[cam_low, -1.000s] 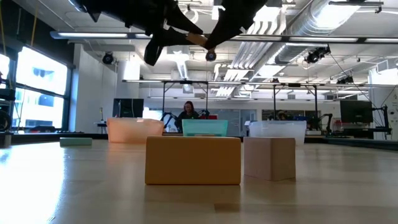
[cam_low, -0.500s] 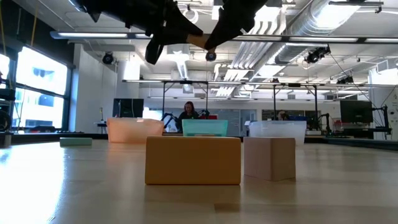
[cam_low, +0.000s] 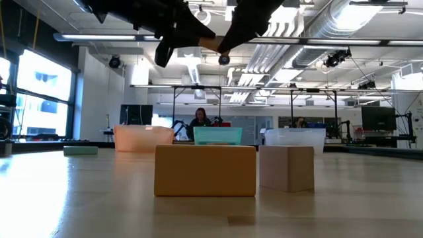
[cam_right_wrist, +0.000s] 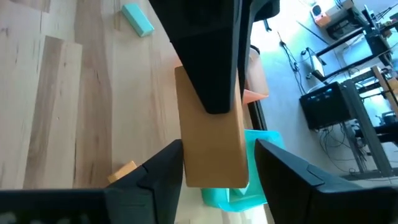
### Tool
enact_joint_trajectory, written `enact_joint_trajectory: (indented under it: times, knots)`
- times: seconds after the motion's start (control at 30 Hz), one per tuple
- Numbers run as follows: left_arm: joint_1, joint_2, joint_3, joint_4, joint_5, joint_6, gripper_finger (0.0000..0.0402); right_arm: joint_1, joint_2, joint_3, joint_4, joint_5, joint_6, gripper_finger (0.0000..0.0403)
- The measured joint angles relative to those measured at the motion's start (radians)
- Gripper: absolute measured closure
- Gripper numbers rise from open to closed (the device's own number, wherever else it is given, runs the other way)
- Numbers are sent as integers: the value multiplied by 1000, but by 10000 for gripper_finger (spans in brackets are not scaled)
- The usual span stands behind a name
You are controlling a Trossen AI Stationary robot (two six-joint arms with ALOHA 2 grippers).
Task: Sort & place blocks by color
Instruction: Put the orange block into the orange bin
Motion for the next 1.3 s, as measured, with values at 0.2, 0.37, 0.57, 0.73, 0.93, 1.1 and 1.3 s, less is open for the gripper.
enact_joint_trajectory:
  times: [0.2,0.37,0.57,0.73,0.93,1.1,1.3]
  knots:
    - [-1,0,-1,-15,-17,38,362,-1,0,0,0,-29,50,204]
    - [-1,1,-2,-50,-43,66,362,0,0,0,-1,16,49,179]
    - [11,1,-2,-118,-126,108,362,0,-1,0,-3,74,46,169]
    - [55,1,-2,-214,-213,132,362,1,-1,0,-5,76,77,169]
    - [142,1,-2,-321,-292,164,362,1,-1,0,-5,65,83,169]
    - [259,1,-2,-400,-295,188,362,-1,-1,0,-9,46,127,169]
    - [423,1,-2,-458,-293,214,362,-1,-2,0,-26,45,135,169]
